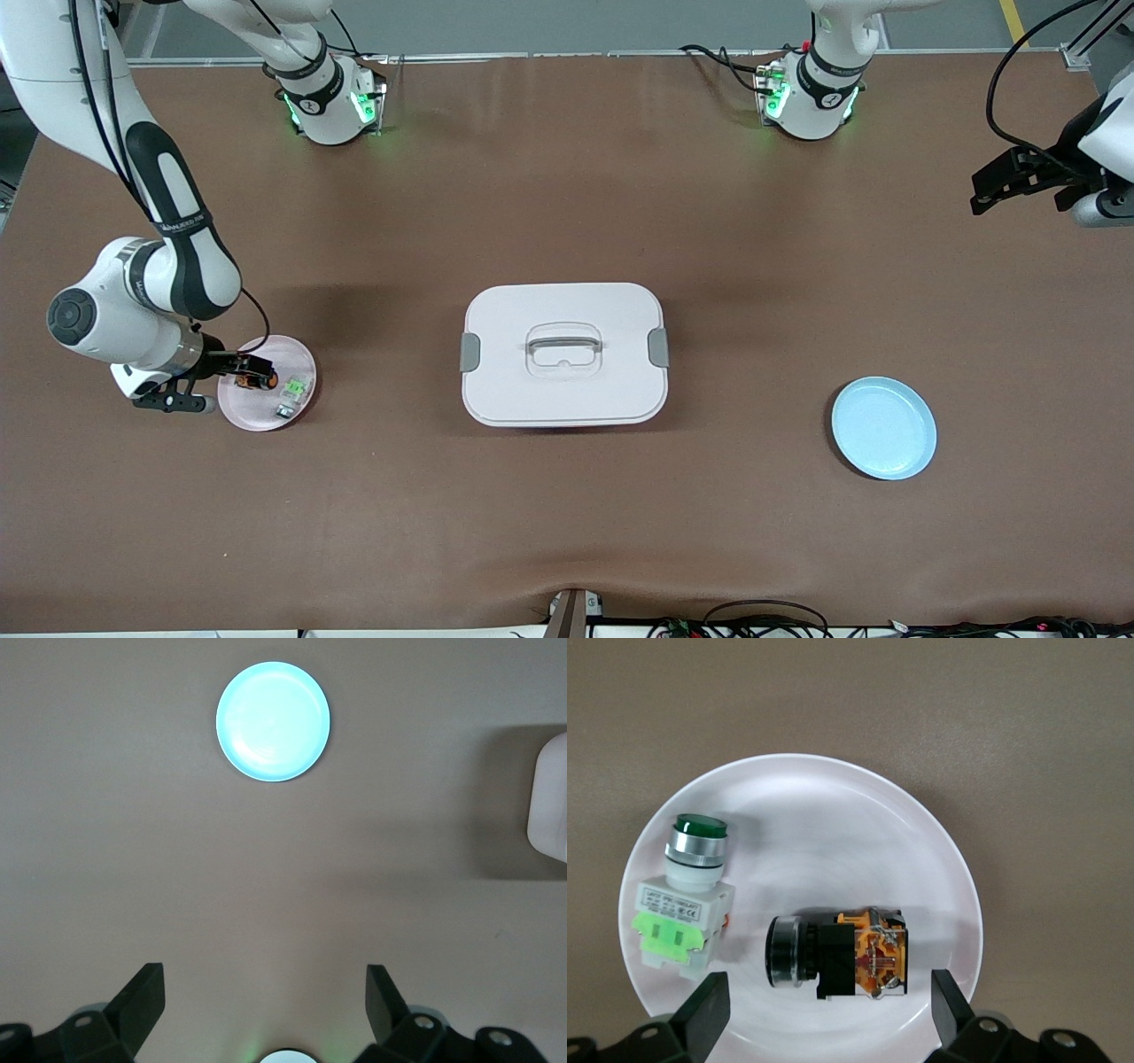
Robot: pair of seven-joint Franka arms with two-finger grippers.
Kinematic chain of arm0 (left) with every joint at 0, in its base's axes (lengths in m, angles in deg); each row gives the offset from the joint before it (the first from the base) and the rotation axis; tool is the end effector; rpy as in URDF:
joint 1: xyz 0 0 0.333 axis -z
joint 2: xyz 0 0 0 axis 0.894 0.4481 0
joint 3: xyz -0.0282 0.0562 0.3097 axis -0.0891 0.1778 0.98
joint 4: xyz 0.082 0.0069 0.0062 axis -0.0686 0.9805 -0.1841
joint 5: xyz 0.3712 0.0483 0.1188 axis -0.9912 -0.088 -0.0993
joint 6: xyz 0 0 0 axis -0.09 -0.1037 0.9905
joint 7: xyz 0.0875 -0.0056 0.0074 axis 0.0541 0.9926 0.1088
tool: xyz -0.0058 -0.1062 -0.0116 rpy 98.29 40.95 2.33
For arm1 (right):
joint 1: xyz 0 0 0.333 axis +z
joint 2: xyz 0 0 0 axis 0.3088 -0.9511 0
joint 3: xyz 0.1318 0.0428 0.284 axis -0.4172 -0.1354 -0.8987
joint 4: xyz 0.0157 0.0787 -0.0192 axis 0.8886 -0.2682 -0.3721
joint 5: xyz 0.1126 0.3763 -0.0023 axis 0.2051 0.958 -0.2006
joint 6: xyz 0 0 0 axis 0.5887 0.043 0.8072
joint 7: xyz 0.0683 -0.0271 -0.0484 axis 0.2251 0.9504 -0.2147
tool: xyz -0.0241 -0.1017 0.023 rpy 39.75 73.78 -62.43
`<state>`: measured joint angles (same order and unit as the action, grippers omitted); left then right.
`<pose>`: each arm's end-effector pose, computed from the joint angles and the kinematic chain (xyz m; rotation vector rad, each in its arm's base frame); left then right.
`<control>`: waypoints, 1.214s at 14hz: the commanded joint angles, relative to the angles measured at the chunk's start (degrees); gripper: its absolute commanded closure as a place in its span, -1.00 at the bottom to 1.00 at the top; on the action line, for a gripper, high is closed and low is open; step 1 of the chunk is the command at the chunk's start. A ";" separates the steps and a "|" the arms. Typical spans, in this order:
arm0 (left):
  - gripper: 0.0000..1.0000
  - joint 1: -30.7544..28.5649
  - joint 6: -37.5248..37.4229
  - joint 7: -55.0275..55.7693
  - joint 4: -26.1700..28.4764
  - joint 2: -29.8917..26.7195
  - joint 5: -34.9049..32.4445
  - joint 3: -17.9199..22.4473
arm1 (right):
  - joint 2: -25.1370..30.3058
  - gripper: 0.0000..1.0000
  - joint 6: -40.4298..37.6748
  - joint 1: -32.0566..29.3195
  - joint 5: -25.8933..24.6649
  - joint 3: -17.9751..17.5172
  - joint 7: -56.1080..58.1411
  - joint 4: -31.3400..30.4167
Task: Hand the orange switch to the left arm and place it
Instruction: 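Grasp the black-and-orange switch on the white plate with the right gripper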
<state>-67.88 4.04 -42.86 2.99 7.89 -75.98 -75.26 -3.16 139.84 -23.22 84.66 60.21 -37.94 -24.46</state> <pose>0.5258 -0.0255 0.6382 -3.0933 -0.0108 0.0695 0.6060 -0.0775 0.2072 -3.0725 0.1384 0.0737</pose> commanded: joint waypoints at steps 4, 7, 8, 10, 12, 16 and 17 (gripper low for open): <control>-1.00 -0.25 -0.23 -1.47 -0.78 0.32 -0.53 -0.17 | -1.41 -1.00 1.20 -0.22 1.14 -0.25 1.17 0.74; -1.00 -0.25 -0.23 -1.47 -0.70 0.24 -0.53 -0.17 | -2.29 -1.00 1.28 -0.31 1.14 -0.25 1.17 1.09; -1.00 -0.25 -0.23 -1.47 -0.61 0.24 -0.53 -0.17 | -2.38 -1.00 1.37 -0.31 1.14 -0.25 1.17 1.26; -1.00 -0.25 -0.23 -1.47 -0.61 0.24 -0.53 -0.17 | -2.47 -1.00 1.37 -0.31 1.14 -0.25 1.17 1.44; -1.00 -0.25 -0.23 -1.55 -0.61 0.32 -0.53 -0.17 | -3.08 -1.00 2.16 -0.31 1.14 -0.25 1.17 1.53; -1.00 -0.24 0.38 -1.47 -0.87 0.94 -0.53 -0.17 | -3.61 -1.00 2.95 -0.31 1.14 -0.25 1.17 1.71; -1.00 -0.25 0.47 -1.47 -0.87 0.94 -0.53 -0.17 | -3.61 -1.00 2.95 -0.31 1.14 -0.25 1.17 1.79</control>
<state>-67.88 4.26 -42.86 2.99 8.21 -75.98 -75.26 -6.06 142.77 -23.17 84.67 60.17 -37.89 -23.88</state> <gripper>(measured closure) 0.000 0.000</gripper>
